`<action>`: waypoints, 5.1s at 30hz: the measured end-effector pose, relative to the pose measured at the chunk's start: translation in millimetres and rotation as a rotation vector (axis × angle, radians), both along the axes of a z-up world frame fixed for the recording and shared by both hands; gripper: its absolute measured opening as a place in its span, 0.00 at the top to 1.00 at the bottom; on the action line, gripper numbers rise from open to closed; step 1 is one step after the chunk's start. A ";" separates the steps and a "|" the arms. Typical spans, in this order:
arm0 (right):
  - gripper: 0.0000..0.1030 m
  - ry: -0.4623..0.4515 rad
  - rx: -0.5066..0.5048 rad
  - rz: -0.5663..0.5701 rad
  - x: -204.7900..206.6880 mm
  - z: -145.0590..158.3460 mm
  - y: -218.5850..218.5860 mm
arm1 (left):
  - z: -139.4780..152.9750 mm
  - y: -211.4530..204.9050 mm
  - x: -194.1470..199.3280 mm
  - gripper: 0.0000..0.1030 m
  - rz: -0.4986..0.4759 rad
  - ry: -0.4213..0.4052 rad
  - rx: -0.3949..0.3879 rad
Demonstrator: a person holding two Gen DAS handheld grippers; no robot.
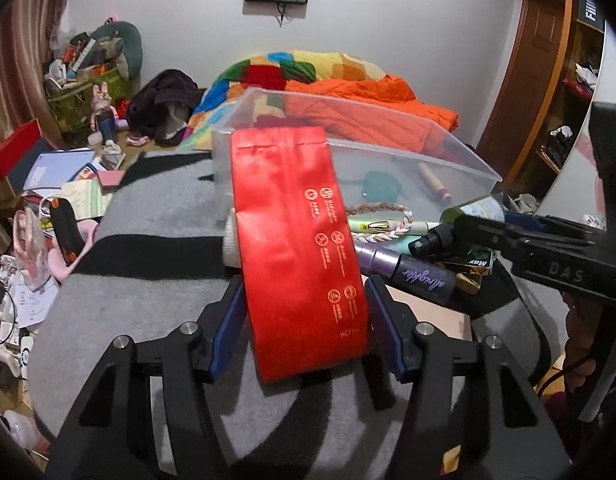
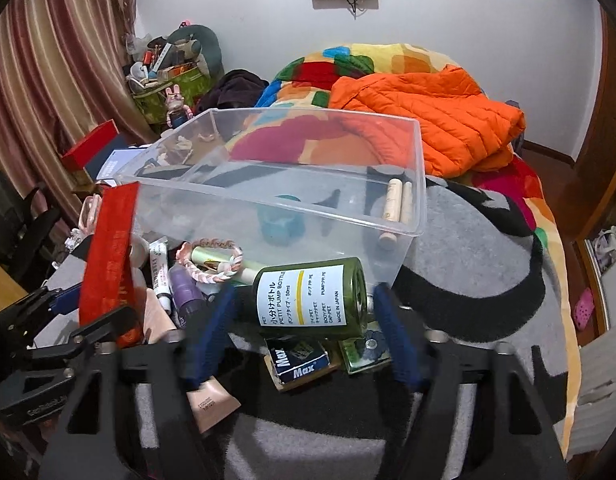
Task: Organize objects
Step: 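Lower the red pouch into the clear box with the left tool while the right tool places the green bottle, then grasp the white tape roll with the left tool while the right tool grasps the green square compact, then carry the white tape roll toward the box with the left tool while the right tool drops the compact inside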
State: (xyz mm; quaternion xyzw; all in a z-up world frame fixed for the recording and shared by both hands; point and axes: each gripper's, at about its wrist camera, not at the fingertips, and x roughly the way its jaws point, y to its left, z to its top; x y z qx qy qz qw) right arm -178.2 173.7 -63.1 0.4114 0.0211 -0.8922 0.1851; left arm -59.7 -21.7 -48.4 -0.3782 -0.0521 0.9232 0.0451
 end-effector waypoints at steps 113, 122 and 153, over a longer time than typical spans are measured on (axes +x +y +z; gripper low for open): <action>0.47 -0.036 0.099 -0.038 10.0 -24.2 46.1 | -3.0 -33.4 -61.3 0.65 -0.016 -0.081 -0.085; 0.69 -0.035 0.084 -0.048 8.5 -28.0 49.4 | 9.1 -30.1 -44.9 0.76 -0.024 -0.030 -0.078; 0.69 0.092 -0.054 -0.069 -39.1 50.1 22.1 | 75.1 -9.5 -102.4 0.76 -0.048 0.080 -0.061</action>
